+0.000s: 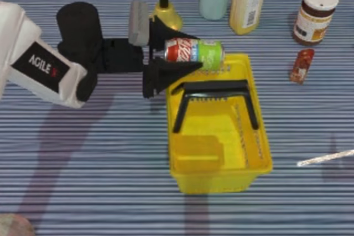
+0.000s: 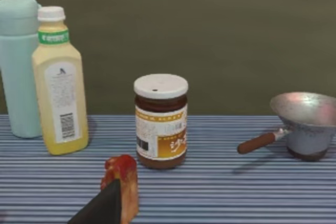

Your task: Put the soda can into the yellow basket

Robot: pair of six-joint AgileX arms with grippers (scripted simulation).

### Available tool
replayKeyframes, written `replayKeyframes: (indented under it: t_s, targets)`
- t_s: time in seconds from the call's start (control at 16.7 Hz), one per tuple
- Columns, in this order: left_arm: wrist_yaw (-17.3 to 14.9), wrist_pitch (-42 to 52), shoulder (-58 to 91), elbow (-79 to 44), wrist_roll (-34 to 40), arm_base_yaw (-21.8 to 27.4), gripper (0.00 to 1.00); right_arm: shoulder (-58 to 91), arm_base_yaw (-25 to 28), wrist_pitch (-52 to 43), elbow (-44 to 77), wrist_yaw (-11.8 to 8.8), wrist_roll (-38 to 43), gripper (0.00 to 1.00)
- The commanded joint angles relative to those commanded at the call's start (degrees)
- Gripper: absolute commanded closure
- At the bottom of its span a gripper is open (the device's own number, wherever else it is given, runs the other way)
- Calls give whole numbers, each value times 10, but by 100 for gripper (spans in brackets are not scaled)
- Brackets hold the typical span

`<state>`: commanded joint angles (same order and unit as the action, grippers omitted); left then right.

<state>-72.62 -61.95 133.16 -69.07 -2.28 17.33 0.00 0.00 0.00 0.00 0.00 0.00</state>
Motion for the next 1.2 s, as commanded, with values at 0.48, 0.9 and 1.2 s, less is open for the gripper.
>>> replayKeyframes:
  t_s: [0.48, 0.9, 1.2]
  targets:
    - [0, 0, 0, 0, 0, 0, 0, 0, 0, 0, 0, 0, 0, 0]
    - [12, 8, -18, 5, 3, -2, 0, 16, 8, -14, 16, -2, -10, 0]
    - [95, 72, -149, 60, 28, -29, 0, 146, 61, -117, 145, -6, -84, 0]
